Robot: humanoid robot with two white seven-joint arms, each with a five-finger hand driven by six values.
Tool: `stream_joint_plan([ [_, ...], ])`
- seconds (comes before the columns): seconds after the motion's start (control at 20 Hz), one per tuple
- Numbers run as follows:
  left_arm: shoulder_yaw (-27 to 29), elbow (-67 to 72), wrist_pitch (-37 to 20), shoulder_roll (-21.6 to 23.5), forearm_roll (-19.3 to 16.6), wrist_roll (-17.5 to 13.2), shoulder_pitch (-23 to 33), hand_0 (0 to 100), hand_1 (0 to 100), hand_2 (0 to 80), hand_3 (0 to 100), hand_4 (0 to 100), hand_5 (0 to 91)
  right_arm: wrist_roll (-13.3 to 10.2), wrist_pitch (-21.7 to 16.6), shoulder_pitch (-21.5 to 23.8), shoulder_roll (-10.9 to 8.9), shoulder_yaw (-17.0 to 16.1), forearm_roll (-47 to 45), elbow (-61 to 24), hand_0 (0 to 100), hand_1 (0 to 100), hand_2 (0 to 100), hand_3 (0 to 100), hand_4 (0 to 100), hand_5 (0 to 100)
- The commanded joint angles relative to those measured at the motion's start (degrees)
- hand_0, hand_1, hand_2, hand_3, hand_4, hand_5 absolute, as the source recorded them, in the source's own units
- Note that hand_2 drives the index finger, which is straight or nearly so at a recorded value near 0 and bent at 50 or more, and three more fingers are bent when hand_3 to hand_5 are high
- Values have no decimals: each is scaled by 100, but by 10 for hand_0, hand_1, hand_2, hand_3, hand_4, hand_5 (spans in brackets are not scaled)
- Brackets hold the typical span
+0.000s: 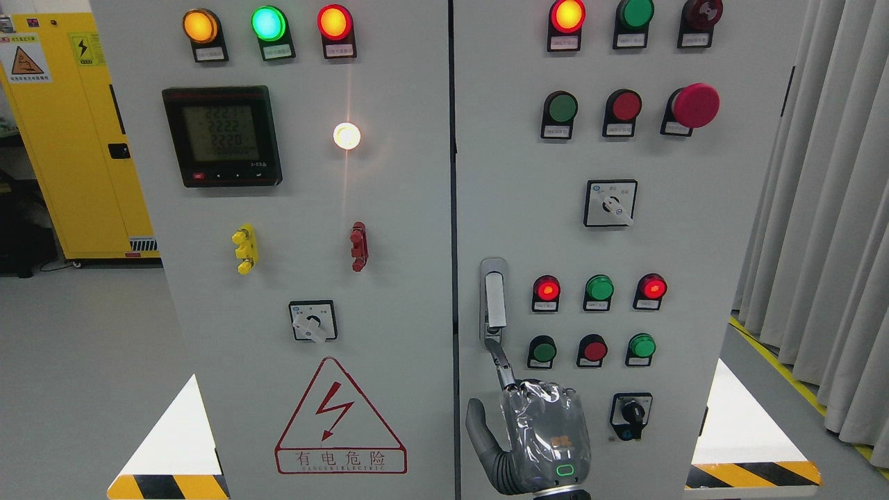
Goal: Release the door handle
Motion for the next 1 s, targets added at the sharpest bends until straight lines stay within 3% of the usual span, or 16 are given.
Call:
stream_joint_plan([
  [0.0, 0, -88, 1, 4, 0, 1, 0, 120, 556, 0, 0, 0, 0, -17, -8, 144, -6, 23, -2, -213, 708, 412, 231, 1000, 1000, 1000],
  [0.3, 0, -88, 1, 4, 0, 1, 0, 120, 556, 0, 0, 0, 0, -61, -17, 153, -6, 14, -11, -275, 717, 417, 309, 1000, 1000, 1000],
  [0.35, 0, -88, 1, 4, 0, 1, 0, 120, 556, 0, 0, 0, 0, -61, -17, 153, -6, 14, -11, -310, 733, 423, 400, 1000, 1000, 1000],
  [0.4, 0, -88, 1, 4, 0, 1, 0, 120, 556, 0, 0, 0, 0, -61, -43, 153, -6, 6, -11, -327, 741, 427, 416, 1000, 1000, 1000],
  [0.55, 0, -88, 1, 4, 0, 1, 0, 120, 556, 0, 0, 0, 0, -35, -87, 249, -6, -3, -11, -424, 833, 454, 590, 1000, 1000, 1000],
  [0.75, 0, -88, 1, 4, 0, 1, 0, 120, 556, 0, 0, 0, 0, 9, -175, 460, 3, -65, -11, -696, 983, 401, 721, 1000, 1000, 1000],
  [0.85, 0, -88, 1, 4, 0, 1, 0, 120, 556, 0, 0, 0, 0, 36, -175, 530, 3, -74, -20, -846, 954, 372, 749, 1000, 1000, 1000],
  [0.95, 0, -88, 1, -5, 0, 1, 0, 120, 556, 0, 0, 0, 0, 79, -175, 557, 3, -74, -29, -934, 836, 315, 806, 1000, 1000, 1000],
])
